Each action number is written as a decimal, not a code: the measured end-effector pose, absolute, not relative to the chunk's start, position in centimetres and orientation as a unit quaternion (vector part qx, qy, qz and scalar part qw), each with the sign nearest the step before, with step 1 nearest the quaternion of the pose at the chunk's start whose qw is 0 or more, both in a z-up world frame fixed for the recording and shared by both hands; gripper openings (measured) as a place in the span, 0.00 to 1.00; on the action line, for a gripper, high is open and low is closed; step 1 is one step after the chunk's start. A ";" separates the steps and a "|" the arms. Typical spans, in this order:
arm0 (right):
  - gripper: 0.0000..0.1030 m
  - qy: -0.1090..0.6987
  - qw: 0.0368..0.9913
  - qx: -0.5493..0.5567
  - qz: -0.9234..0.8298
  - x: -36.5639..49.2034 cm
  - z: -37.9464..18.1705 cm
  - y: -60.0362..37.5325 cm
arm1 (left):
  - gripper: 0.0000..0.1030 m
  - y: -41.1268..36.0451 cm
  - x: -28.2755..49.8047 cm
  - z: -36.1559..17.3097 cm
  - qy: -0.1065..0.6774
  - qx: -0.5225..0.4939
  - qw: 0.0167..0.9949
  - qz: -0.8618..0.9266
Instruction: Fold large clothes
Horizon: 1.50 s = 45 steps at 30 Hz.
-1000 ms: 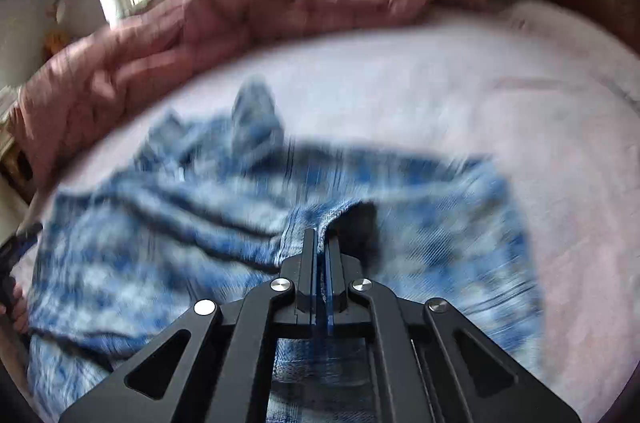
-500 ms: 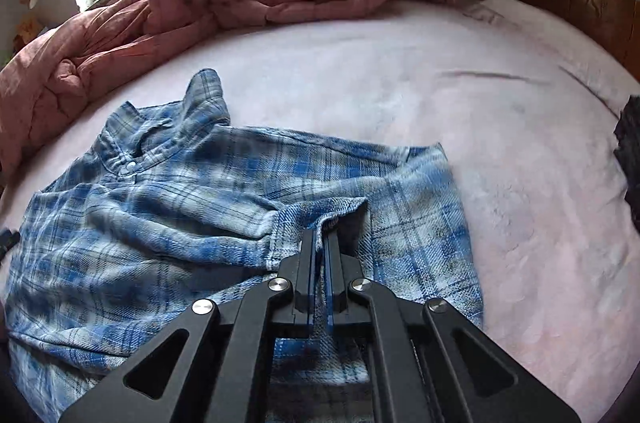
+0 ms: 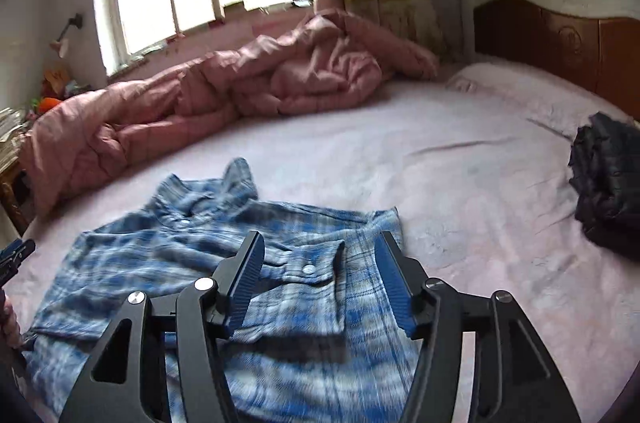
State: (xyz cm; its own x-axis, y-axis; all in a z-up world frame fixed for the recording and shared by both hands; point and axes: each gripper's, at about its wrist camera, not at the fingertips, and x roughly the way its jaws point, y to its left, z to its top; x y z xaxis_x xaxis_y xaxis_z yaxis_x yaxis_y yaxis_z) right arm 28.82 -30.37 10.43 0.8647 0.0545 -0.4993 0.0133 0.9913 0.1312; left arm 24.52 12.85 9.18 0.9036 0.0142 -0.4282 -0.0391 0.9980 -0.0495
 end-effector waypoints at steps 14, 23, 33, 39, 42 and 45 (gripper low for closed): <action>0.84 0.192 0.981 -0.006 -0.014 16.1 8.7 -25.6 | 1.00 7.3 10.4 10.7 0.084 -0.006 0.996 -0.013; 0.85 0.195 0.981 -0.004 -0.015 14.5 6.6 -25.8 | 1.00 6.7 8.9 8.0 0.106 0.000 0.994 -0.011; 0.85 0.194 0.981 0.009 0.019 13.4 5.8 -24.9 | 1.00 6.2 7.0 6.4 0.089 -0.004 0.996 -0.026; 0.85 0.211 0.977 -0.017 0.039 12.0 4.2 -23.2 | 1.00 5.4 6.5 5.2 0.113 0.017 0.993 -0.028; 0.85 0.226 0.972 -0.031 0.057 11.4 3.2 -22.5 | 1.00 4.1 7.7 3.8 0.172 0.042 0.982 -0.061; 0.85 0.273 0.955 -0.057 0.106 11.4 2.1 -21.5 | 1.00 1.9 9.0 2.2 0.229 0.095 0.965 -0.087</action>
State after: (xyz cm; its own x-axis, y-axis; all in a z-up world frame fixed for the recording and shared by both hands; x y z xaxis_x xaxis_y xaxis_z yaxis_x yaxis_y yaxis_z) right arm 11.43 -21.53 2.07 0.8286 0.1724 -0.5326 -0.2341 0.9709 -0.0500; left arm 8.96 1.87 2.23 0.8799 -0.1244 -0.4585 0.2113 0.9669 0.1431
